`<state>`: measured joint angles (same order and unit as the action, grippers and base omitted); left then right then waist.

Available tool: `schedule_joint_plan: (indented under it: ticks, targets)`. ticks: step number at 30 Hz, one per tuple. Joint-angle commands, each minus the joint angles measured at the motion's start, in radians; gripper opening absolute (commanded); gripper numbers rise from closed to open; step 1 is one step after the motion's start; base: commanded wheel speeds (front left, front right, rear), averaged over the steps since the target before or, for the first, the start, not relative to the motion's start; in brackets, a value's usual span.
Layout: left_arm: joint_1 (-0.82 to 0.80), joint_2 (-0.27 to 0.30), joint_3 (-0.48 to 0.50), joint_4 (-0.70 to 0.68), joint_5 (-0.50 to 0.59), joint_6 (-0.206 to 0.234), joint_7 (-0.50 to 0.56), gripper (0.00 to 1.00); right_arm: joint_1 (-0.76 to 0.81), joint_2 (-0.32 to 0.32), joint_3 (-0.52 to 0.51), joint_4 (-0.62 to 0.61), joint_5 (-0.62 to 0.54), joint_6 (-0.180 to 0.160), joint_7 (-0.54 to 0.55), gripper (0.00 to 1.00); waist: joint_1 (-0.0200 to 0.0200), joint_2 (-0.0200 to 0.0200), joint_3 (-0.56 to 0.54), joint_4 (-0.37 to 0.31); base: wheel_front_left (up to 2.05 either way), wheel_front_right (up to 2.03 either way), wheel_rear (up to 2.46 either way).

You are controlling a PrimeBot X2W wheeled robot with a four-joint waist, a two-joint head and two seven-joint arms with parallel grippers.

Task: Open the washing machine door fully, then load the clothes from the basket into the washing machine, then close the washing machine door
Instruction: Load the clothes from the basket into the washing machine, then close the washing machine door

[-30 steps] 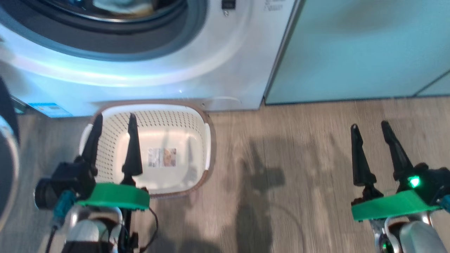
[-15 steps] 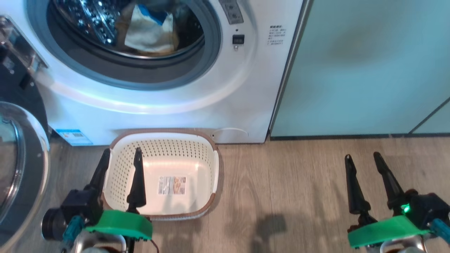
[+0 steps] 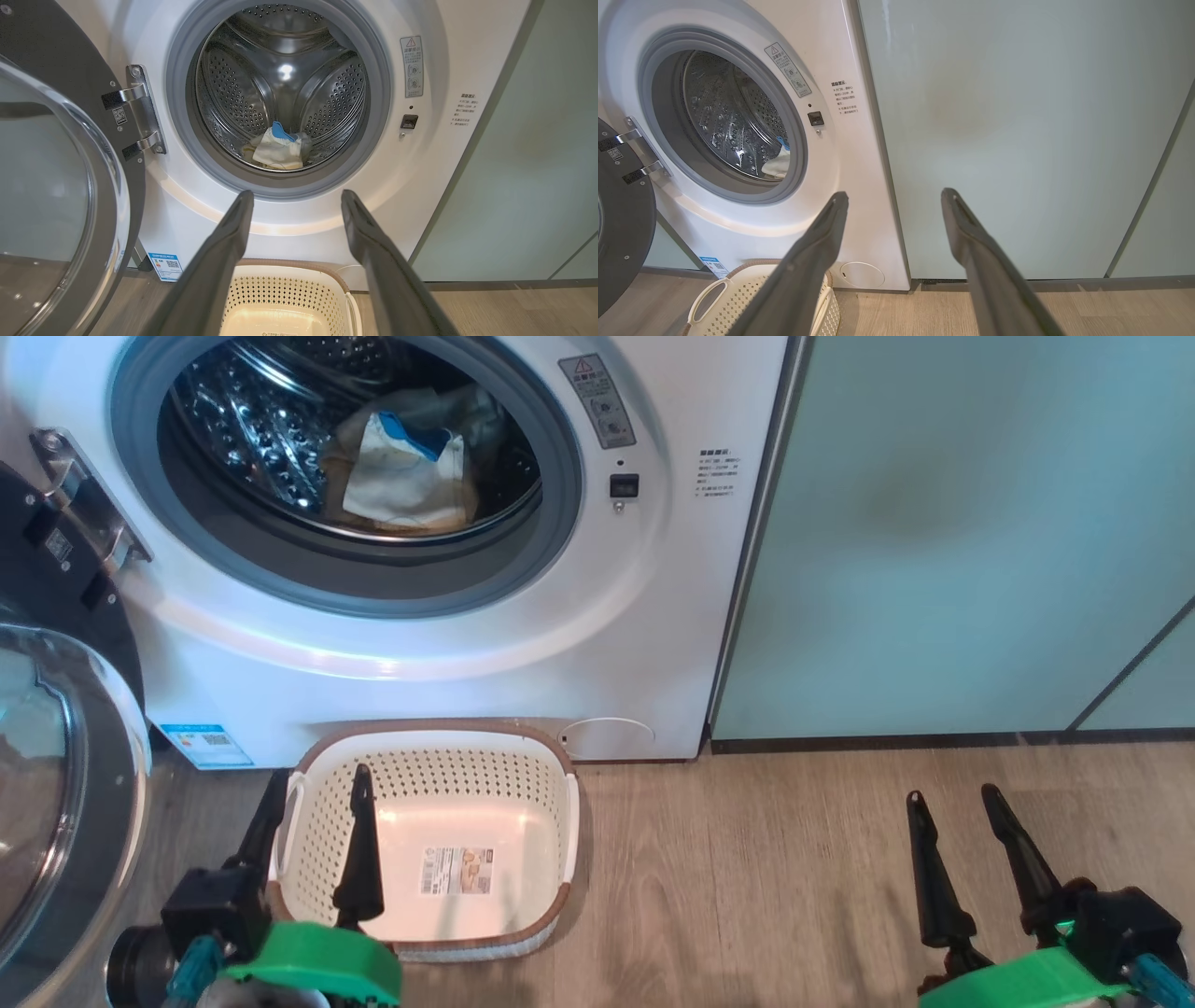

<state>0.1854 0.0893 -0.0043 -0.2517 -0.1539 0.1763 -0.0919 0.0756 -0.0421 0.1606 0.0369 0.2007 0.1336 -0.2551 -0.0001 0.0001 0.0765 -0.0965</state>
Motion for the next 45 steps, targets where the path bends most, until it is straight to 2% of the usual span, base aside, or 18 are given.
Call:
schedule_joint_plan:
  ticks: [1,31,45]
  targets:
    - [-0.025,0.01,0.028,-0.047,0.008,0.007,0.002,1.0,-0.022,-0.008,0.022,-0.037,-0.013,-0.003,-0.007,1.0,0.0001,-0.0001,-0.007,0.001,0.0,0.0,0.0]
    - [-0.02,0.028,0.015,-0.03,0.009,0.024,0.012,1.0,-0.026,-0.008,0.031,-0.035,-0.012,-0.003,-0.007,1.0,0.0001,-0.0001,-0.021,-0.002,-0.02,0.02,0.0]
    - [-0.023,0.034,0.009,-0.016,0.013,0.036,0.009,1.0,-0.027,-0.008,0.034,-0.034,-0.015,-0.003,-0.007,1.0,0.0001,-0.0001,-0.029,0.005,-1.33,1.33,0.0]
